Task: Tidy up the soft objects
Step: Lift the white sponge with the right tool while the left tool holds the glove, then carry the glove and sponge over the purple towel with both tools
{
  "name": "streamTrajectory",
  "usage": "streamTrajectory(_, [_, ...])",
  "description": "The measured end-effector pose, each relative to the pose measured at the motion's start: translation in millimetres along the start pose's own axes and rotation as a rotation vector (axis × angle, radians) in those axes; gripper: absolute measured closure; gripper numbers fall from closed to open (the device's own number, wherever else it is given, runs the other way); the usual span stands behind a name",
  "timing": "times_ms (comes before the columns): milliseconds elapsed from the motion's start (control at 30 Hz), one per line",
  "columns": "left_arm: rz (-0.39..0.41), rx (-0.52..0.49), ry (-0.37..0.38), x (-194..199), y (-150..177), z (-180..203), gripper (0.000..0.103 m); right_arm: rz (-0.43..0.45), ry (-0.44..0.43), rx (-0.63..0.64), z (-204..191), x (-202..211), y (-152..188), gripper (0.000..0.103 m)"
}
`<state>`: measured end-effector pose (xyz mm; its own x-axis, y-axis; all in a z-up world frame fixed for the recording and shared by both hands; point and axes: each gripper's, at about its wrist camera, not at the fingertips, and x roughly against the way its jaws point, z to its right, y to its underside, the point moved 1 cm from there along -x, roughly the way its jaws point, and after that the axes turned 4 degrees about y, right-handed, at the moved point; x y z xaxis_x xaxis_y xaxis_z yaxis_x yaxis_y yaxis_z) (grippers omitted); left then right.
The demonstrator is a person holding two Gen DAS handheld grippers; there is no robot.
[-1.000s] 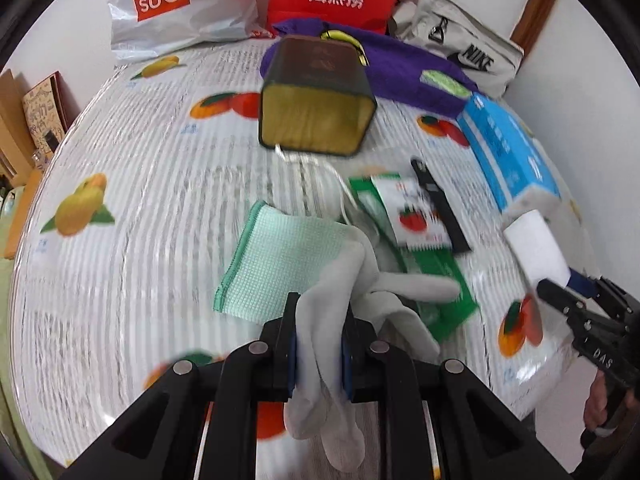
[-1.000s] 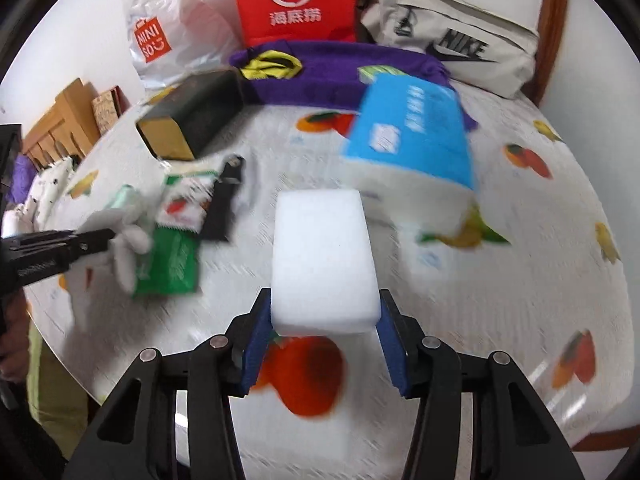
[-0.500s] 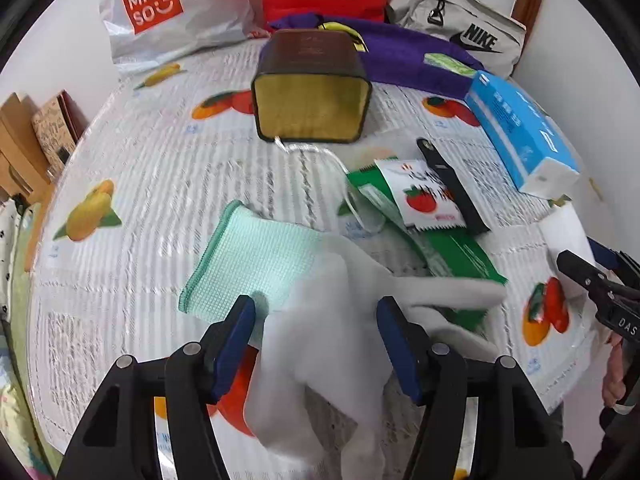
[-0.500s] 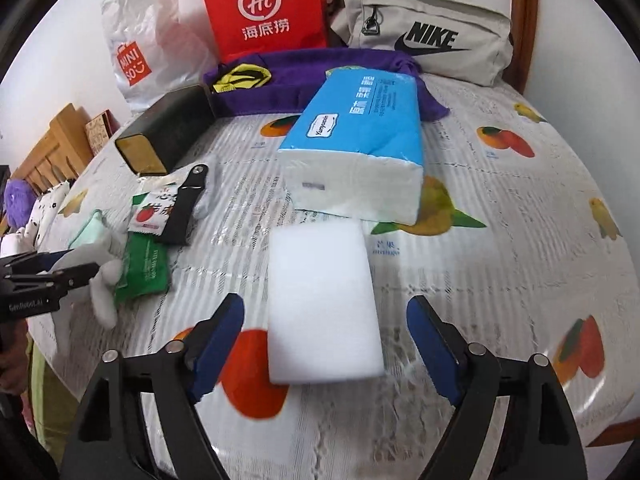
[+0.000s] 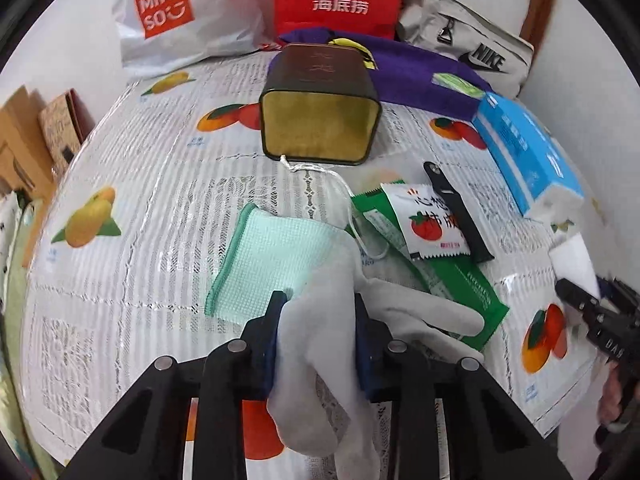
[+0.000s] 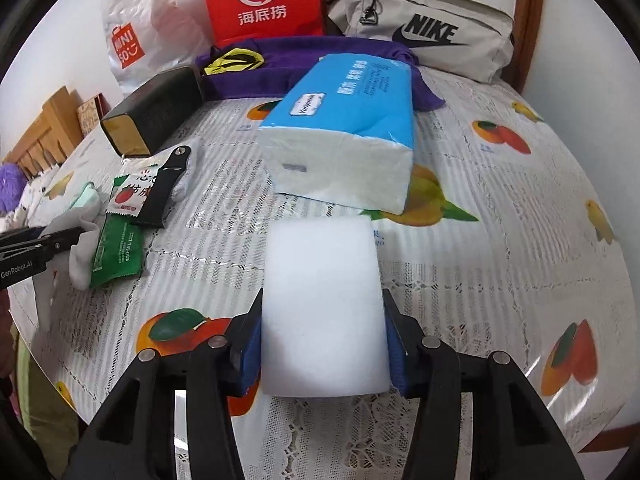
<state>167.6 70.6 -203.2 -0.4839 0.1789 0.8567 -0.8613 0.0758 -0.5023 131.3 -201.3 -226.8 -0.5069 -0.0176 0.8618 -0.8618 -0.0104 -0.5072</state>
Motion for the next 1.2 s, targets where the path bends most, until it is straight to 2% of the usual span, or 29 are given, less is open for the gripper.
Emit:
streamTrajectory(300, [0.027, -0.029, -0.052, 0, 5, 9, 0.076, 0.015, -0.006, -0.007, 1, 0, 1, 0.051])
streamTrajectory(333, [0.026, -0.03, -0.05, 1, 4, 9, 0.081, 0.016, -0.006, -0.001, 1, 0, 2, 0.053])
streamTrajectory(467, [0.023, 0.003, -0.01, 6, 4, 4, 0.086, -0.001, -0.016, 0.0, 3, 4, 3, 0.053])
streamTrajectory(600, [0.023, 0.031, 0.017, 14, 1, 1, 0.089, -0.017, -0.04, -0.016, 7, 9, 2, 0.053])
streamTrajectory(733, [0.044, 0.031, 0.015, 27, -5, 1, 0.089, 0.002, -0.036, -0.006, 7, 23, -3, 0.053])
streamTrajectory(1033, [0.113, 0.054, 0.031, 65, -36, -2, 0.089, 0.051, -0.054, -0.002, 9, 57, -34, 0.053])
streamTrajectory(1200, [0.139, 0.058, 0.048, 75, -62, -1, 0.089, 0.076, -0.079, -0.009, 15, 68, -63, 0.053])
